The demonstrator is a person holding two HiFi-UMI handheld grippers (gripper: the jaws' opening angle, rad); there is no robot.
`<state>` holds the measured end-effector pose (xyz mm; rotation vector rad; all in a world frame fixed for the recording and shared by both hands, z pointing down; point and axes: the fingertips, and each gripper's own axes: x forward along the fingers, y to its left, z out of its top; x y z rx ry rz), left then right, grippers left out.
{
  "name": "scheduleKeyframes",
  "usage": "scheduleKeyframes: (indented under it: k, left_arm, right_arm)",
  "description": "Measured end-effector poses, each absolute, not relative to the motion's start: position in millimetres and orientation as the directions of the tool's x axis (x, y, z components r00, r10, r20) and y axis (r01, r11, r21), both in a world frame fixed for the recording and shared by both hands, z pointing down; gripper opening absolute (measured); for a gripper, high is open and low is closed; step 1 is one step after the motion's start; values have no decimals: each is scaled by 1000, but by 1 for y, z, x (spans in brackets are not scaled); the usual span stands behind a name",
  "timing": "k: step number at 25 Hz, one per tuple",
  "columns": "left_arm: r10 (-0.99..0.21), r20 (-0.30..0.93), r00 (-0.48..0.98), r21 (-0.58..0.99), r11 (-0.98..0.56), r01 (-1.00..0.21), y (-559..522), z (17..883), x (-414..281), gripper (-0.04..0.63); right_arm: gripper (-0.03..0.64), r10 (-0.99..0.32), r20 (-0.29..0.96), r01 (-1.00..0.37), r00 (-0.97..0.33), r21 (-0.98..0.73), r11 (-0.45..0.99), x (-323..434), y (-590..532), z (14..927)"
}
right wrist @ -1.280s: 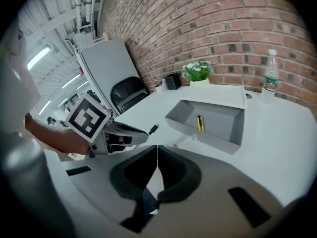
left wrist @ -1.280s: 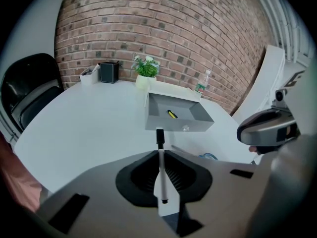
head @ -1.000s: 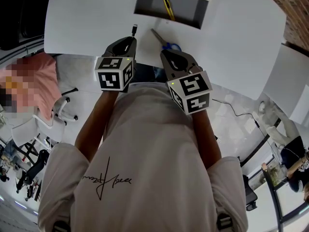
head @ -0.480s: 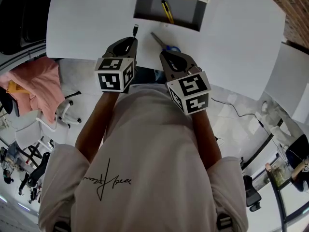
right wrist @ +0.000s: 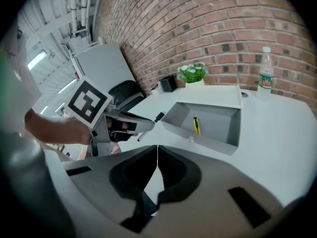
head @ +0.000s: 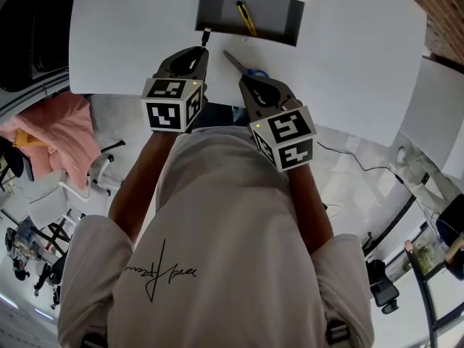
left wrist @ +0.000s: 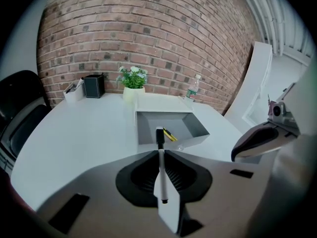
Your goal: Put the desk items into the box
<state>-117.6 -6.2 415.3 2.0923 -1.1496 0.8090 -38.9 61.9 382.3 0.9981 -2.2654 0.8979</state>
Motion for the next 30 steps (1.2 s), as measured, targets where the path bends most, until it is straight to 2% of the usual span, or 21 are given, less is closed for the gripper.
scheduleKeyframes:
  k: [15,30]
  left_arm:
    - [-524,719,456,221,-450,-865,-37,400,-106,40]
    - [-494,708,504,229,-514,-827,-60,397,-66,40]
  right_arm:
    - [28,-443,661,-777,-606,-373,506,-35,63,385]
    - [28,-465,663,-800,-587,-385,461,-22,64,388]
